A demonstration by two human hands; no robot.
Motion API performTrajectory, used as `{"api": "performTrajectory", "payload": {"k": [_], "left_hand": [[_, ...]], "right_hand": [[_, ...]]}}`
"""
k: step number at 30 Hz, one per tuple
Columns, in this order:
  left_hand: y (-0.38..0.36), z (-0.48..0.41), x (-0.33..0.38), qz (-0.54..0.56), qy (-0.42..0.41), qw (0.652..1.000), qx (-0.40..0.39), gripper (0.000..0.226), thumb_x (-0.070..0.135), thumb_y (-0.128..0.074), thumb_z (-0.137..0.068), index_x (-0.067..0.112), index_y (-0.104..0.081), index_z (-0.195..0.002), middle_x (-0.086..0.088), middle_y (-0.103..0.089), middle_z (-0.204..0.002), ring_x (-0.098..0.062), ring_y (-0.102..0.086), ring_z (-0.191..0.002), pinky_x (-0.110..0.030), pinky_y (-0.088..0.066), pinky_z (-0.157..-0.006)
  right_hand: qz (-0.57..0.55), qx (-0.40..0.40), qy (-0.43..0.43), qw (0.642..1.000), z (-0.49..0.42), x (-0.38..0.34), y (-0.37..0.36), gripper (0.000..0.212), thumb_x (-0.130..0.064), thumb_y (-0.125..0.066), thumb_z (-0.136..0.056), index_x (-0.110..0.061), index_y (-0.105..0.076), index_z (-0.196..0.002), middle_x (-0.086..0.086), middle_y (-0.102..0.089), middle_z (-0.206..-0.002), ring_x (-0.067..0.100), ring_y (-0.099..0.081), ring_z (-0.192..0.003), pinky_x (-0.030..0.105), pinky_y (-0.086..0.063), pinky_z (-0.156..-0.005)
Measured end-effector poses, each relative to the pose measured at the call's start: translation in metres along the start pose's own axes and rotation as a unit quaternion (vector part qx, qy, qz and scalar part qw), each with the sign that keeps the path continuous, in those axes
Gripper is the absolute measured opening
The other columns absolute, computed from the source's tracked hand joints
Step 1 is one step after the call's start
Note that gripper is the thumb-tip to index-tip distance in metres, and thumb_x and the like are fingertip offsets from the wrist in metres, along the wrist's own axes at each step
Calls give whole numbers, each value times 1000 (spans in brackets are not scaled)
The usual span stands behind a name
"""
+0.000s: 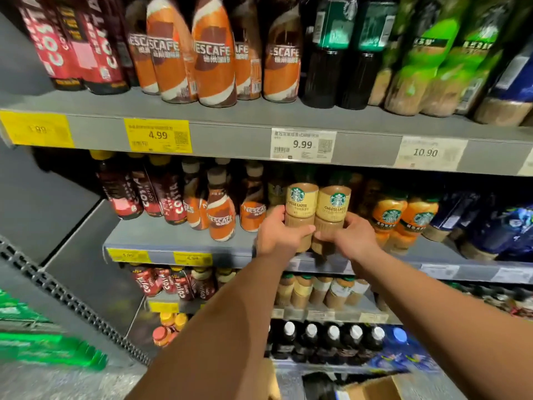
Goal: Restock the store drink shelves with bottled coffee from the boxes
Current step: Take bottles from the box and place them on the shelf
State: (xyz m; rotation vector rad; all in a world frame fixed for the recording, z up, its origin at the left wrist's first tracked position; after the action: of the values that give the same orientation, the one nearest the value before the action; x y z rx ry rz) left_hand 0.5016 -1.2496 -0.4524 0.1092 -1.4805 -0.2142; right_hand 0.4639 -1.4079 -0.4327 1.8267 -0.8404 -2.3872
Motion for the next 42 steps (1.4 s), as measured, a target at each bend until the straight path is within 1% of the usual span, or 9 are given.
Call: {"api": "performTrajectory", "payload": {"k": [11, 15, 19, 22, 24, 27, 30, 34, 42], "left_hand": [[-27, -23, -29, -58, -14, 998, 32, 50, 24, -79, -74, 20, -58, -119, 3, -66, -113, -19, -60, -109, -36, -48, -95], [-32, -23, -36, -70, -15, 996, 47, 58, 28, -77, -75, 23, -54, -128, 1, -64, -121, -21, -57, -115, -37, -48, -96], [-35, -17, -36, -106, 12, 994, 39, 68, 24, -73, -81, 22, -42, -141, -3, -57, -132, -25, -51, -123, -35, -43, -98], [-27, 3, -28, -164, 14, 986, 36, 51, 24, -67, -85, 26, -47, -131, -3, -58, -124, -24, -56, -112, -30, -49, -78], [-14, 20, -15, -233, -12, 972, 40, 34, 21, -61, -87, 25, -50, -119, -2, -56, -118, -24, -58, -105, -25, -46, -67], [-2, 44, -1, -404, -24, 914, -24, 37, 20, -56, -90, 17, -47, -126, -7, -45, -130, -29, -51, -113, -38, -47, -87], [17, 72, 10, -472, 9, 879, -67, 32, 22, -55, -89, 16, -50, -121, -9, -52, -124, -31, -53, -111, -41, -48, -87], [47, 114, 21, -518, 6, 852, -78, 34, 23, -54, -89, 18, -52, -123, -7, -57, -122, -29, -54, -114, -35, -46, -86], [109, 233, 6, -575, 1, 809, -118, 36, 19, -50, -91, 16, -50, -127, -10, -58, -120, -31, -57, -111, -33, -41, -73]], "right_hand": [[-13, -9, 16, 1000, -36, 35, -4, 42, 3, -77, -72, -12, -63, -109, 1, -65, -90, 9, -60, -73, 15, -46, -59], [15, -16, 17, 1000, -43, 39, -3, 55, -2, -80, -70, -10, -60, -120, 3, -68, -106, 18, -62, -94, 29, -48, -82], [73, -46, -7, 996, -38, 43, -10, 51, -6, -80, -70, -10, -58, -116, 6, -66, -109, 21, -61, -98, 35, -51, -87], [143, -37, -38, 988, -28, 45, -8, 44, -11, -73, -74, -11, -50, -112, 6, -60, -110, 24, -58, -102, 38, -51, -90], [198, -29, -41, 979, -18, 36, -4, 29, -13, -66, -79, -11, -52, -105, 7, -60, -103, 25, -58, -92, 35, -50, -77], [289, -41, -54, 955, 0, 21, 3, 17, -15, -59, -80, -9, -62, -96, 9, -63, -93, 25, -59, -79, 29, -45, -63], [351, -115, -70, 927, 32, 10, -4, 16, -24, -60, -83, -8, -58, -88, 6, -59, -82, 20, -57, -70, 26, -44, -55], [448, -153, -2, 881, 88, -7, -29, 14, -24, -55, -85, -10, -53, -89, 9, -59, -92, 25, -59, -82, 30, -50, -68], [468, -178, 35, 865, 223, -9, -80, 23, -24, -54, -84, -10, -52, -102, 13, -61, -112, 29, -61, -98, 30, -43, -70]]}}
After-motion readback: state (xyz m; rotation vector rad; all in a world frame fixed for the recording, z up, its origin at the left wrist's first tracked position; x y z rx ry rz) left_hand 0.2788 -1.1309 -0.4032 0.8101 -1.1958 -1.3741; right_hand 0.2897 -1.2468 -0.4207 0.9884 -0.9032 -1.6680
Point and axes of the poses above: each hand's wrist, its own z-axis away from the middle knuckle, its own y-axis out of the back of the hand, x = y × z, the point moved 8 cm from there along -z, towards the middle knuckle
